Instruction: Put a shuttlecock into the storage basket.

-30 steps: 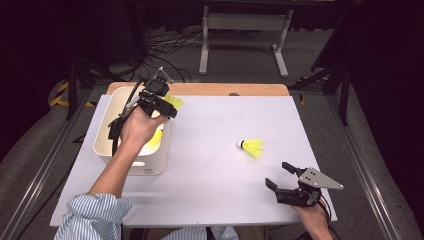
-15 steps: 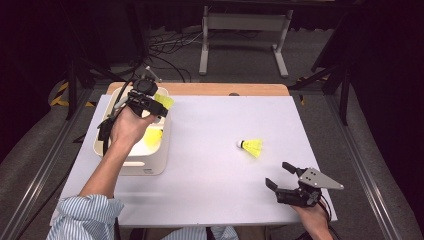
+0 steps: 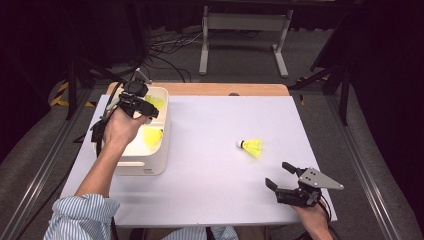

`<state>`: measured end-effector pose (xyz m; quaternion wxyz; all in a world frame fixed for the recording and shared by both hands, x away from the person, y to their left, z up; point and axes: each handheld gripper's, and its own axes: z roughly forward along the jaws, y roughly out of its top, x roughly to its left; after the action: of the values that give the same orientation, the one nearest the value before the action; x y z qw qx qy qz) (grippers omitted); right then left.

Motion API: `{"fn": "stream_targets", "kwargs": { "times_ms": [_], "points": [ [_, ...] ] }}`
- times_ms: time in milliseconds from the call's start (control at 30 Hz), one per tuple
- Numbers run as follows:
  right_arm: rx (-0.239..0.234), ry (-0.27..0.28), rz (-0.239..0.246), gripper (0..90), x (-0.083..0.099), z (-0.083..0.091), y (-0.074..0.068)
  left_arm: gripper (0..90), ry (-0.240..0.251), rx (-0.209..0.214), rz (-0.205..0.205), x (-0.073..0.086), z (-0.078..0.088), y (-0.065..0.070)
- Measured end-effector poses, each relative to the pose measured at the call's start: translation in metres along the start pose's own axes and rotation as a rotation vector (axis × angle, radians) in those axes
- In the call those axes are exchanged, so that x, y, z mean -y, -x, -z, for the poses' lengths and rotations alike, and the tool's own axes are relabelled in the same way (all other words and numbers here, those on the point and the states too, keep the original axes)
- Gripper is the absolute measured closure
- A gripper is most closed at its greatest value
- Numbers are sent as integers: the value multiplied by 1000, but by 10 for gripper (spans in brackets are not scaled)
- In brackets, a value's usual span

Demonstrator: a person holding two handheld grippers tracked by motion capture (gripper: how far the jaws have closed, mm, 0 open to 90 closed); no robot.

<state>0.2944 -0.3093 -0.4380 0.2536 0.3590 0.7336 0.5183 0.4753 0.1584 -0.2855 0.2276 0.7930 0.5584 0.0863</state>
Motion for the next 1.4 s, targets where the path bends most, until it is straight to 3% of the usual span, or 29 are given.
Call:
{"fn": "stream_targets", "kwargs": {
  "times_ms": [500, 1400],
  "points": [
    [1, 0, 0, 158, 0, 0, 0, 624, -17, -18, 26, 1, -11, -10],
    [2, -3, -4, 158, 0, 0, 1, 609, -52, -14, 71, 3, -35, -29]
  ]
}}
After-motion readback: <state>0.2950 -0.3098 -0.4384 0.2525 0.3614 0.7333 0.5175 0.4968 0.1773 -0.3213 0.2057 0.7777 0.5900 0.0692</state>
